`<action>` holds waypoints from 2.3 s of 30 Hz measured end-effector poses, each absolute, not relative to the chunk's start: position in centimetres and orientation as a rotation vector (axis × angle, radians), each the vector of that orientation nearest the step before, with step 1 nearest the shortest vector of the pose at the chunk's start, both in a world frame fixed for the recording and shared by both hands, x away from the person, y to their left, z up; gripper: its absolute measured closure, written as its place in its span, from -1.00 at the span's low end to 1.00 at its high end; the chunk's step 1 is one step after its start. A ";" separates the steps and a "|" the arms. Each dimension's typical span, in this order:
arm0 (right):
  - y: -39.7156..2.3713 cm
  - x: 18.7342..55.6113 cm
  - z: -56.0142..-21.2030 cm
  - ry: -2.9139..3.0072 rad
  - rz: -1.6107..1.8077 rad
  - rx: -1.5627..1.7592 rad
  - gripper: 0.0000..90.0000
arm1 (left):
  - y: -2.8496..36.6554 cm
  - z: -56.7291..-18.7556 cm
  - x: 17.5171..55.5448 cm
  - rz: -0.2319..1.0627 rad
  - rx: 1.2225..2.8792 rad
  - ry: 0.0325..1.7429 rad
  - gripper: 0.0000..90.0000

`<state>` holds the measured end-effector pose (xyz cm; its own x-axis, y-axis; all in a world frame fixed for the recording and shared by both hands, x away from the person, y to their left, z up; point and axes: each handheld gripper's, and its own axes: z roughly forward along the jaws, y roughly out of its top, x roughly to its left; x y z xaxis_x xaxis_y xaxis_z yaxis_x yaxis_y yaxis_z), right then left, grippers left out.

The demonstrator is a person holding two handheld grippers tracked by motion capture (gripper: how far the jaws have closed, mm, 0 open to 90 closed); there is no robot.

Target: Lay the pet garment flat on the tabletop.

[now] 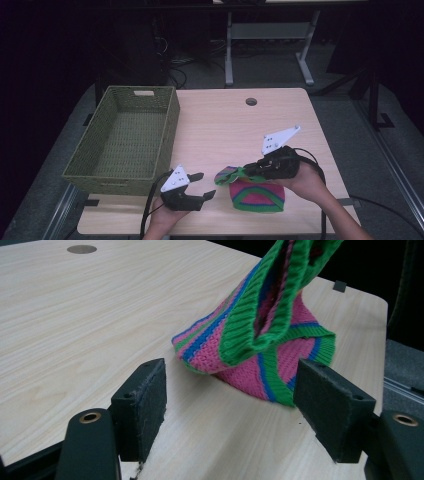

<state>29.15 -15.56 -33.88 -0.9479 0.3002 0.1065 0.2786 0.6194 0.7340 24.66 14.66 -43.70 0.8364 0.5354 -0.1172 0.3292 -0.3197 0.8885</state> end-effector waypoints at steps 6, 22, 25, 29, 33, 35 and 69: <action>-15.8 28.8 -32.9 2.788 1.295 0.476 0.87 | 13.9 -44.0 25.0 0.238 1.960 0.621 -0.39; -16.6 29.0 -32.6 2.765 1.309 0.501 0.87 | 12.5 -43.9 26.0 0.250 1.976 0.531 0.78; -17.1 29.2 -33.0 2.758 1.293 0.509 0.87 | 12.6 -43.6 26.0 0.258 1.984 0.529 0.82; -17.9 29.3 -33.5 2.760 1.309 0.553 0.87 | 12.6 -42.9 26.3 0.255 1.953 0.550 0.83; -18.6 29.6 -33.9 2.756 1.301 0.593 0.87 | 12.5 -41.5 26.9 0.296 1.938 0.550 0.85; -19.0 29.7 -34.0 2.751 1.302 0.613 0.87 | 12.4 -41.2 27.3 0.301 1.936 0.555 0.85; -20.3 36.4 -37.5 2.564 1.283 0.930 0.87 | 10.1 -40.6 34.4 0.316 1.952 0.758 0.81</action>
<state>36.38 -20.26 -37.47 -0.8021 0.5771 0.1535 0.4689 0.4495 0.7603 34.45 10.11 -40.64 0.7713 0.6291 -0.0963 0.3739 -0.3256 0.8684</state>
